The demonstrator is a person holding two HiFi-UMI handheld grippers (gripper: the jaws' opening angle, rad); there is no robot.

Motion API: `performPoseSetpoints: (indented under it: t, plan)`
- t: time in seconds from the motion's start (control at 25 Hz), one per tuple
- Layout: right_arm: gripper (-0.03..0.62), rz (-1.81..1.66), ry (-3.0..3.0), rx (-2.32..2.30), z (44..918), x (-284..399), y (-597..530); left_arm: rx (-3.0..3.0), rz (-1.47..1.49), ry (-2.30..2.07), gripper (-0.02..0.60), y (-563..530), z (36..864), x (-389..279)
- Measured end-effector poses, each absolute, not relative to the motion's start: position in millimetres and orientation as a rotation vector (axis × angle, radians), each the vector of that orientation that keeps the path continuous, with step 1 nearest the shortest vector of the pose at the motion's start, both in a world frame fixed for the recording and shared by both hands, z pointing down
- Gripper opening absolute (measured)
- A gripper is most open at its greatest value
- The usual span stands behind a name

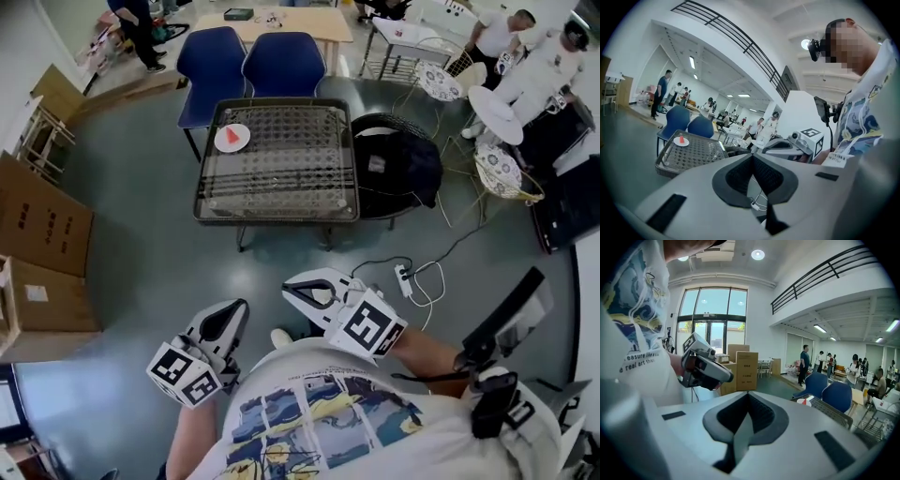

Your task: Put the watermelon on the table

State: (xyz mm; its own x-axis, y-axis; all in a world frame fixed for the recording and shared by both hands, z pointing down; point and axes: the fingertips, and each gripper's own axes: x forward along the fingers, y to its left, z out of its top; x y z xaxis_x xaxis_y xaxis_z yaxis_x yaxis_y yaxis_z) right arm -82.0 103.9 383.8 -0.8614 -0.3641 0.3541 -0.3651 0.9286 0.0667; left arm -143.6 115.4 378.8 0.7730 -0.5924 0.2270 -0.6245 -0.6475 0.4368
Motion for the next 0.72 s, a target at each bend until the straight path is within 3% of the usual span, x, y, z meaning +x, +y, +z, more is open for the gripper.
performPoseSetpoints:
  t: [0.72]
  plan:
    - [0.011, -0.005, -2.679, 0.536, 390, -97, 122, 2.482, 0.164, -0.906, 0.009, 135, 395, -154]
